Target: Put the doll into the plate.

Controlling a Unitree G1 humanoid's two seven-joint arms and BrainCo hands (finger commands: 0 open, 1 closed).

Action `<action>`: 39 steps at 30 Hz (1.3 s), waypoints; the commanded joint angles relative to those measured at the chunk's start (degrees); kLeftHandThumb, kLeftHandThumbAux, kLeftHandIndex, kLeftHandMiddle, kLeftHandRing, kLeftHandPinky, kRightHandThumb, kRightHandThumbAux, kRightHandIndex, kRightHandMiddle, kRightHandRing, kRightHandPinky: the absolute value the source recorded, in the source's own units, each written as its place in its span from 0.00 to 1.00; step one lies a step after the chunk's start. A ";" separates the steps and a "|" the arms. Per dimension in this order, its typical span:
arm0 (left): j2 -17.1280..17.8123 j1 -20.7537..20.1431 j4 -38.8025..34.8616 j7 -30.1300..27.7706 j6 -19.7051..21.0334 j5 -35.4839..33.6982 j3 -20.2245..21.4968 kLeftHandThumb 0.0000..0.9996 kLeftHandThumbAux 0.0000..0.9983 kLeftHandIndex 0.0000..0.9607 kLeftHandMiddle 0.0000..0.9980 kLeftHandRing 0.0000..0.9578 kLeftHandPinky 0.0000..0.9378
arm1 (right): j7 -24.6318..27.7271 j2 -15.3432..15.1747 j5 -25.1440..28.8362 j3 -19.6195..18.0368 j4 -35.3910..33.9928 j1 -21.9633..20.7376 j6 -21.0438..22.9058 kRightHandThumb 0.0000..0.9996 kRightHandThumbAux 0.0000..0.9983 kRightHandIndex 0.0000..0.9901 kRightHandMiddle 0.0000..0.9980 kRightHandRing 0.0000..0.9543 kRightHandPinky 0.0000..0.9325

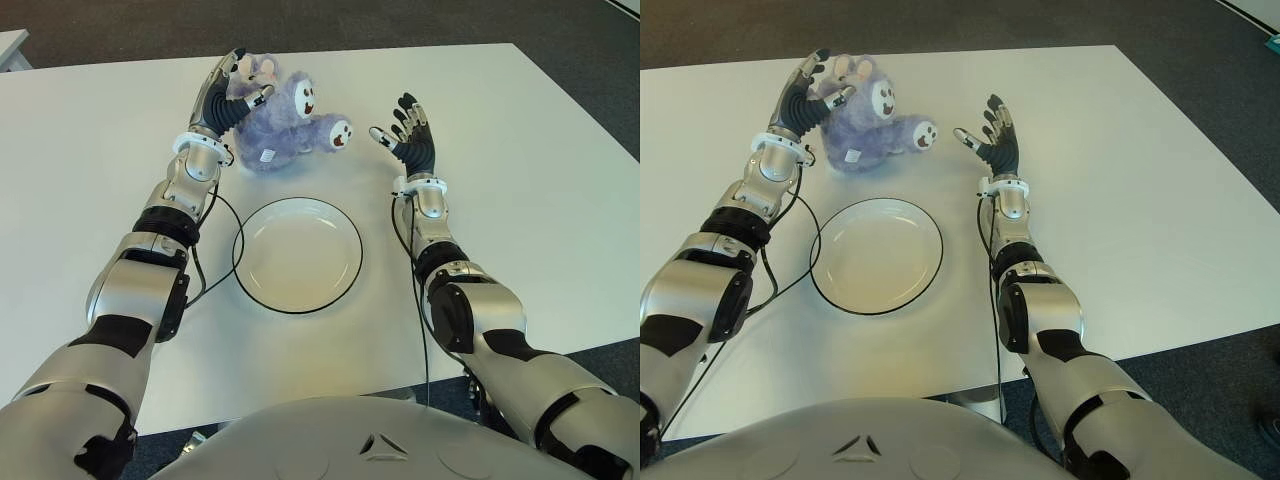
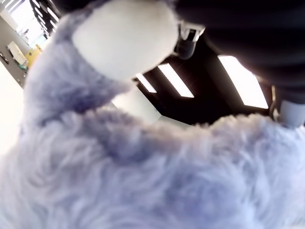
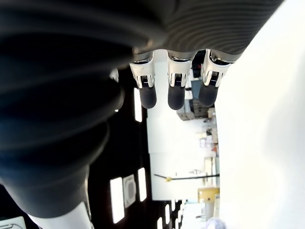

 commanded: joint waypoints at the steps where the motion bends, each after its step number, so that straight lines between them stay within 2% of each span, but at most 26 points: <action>1: -0.54 0.26 0.77 0.86 0.13 -0.15 -0.10 0.17 0.37 0.00 0.09 0.11 0.06 | 0.44 0.70 0.60 -0.37 1.94 4.46 -0.43 0.08 0.84 0.07 0.07 0.06 0.08; 16: -0.29 1.32 -0.10 2.94 0.98 1.09 -0.75 0.16 0.37 0.00 0.09 0.10 0.06 | 0.72 0.56 0.58 -0.43 1.69 4.59 -0.74 0.08 0.84 0.07 0.07 0.07 0.09; 39: -0.69 2.73 0.00 2.54 -0.72 -2.31 1.17 0.26 0.46 0.00 0.08 0.10 0.12 | 1.38 0.74 0.90 -0.99 1.48 4.64 -1.00 0.10 0.85 0.07 0.07 0.07 0.09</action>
